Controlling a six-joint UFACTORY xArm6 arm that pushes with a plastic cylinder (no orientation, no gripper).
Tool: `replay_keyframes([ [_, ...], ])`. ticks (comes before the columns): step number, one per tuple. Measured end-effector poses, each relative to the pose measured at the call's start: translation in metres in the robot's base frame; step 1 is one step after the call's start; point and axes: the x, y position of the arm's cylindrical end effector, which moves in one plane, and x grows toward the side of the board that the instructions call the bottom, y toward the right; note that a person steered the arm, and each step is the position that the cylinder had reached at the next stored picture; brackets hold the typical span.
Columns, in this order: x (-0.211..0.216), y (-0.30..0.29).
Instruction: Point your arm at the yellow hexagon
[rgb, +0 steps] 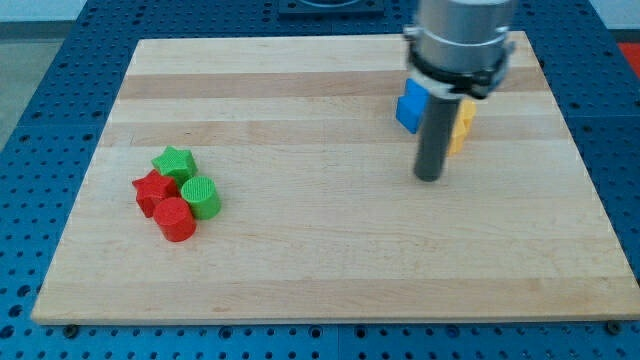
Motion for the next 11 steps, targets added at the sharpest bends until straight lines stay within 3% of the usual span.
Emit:
replay_keyframes([
  [1, -0.012, 0.039],
  [6, -0.068, 0.036],
  [7, -0.068, 0.03],
  [10, -0.068, -0.063],
  [11, -0.068, -0.032],
])
